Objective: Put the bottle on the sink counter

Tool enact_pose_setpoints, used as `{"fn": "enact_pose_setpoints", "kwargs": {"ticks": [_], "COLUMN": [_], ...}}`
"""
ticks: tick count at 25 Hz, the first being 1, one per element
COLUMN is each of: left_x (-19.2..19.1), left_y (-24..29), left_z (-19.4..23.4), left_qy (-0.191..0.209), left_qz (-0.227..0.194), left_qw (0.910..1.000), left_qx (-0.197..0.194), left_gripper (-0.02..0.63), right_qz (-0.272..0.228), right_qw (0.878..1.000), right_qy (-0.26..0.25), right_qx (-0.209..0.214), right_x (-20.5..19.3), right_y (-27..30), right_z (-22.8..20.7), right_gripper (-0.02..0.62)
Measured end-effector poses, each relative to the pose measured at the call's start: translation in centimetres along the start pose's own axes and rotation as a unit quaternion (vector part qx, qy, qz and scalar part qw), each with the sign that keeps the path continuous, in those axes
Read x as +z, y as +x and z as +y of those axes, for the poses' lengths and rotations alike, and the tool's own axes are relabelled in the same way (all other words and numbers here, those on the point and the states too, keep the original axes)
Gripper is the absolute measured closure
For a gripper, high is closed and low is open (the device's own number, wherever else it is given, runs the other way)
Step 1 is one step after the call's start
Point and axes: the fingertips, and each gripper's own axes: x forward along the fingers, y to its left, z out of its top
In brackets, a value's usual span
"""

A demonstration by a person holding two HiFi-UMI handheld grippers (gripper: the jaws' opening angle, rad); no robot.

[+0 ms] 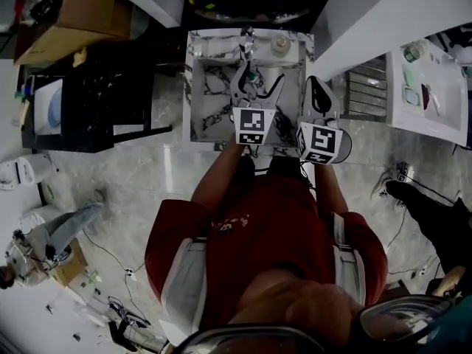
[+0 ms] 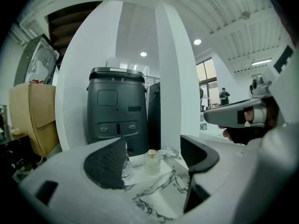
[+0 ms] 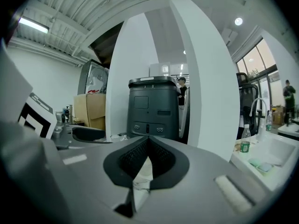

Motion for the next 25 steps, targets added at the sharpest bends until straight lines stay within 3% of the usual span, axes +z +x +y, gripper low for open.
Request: {"fn": "enact_pose_setpoints", "kwargs": {"ticks": [11, 25], "left_x": [2.7, 3.4], "left_y": [-6.7, -12.7], "left_z": [4.1, 8.3], "left_qy": [0.005, 0.026], "left_qz": [-0.033, -0.057], "left_qw": [0.9992, 0.9977], "left_qx": [0.022, 0.024], "left_gripper": [0.247, 0.288], "right_qz": [-0.017, -0.041], "right_qw": [0.999, 0.999], "right_qy": [-0.019, -0.022], "right_qx": [0.02, -0.002], "right_x": [2.1, 3.2], "right_y": [-2.2, -3.8], "right_z": [6.5, 12.1], "right_gripper": [0.592, 0.592]}}
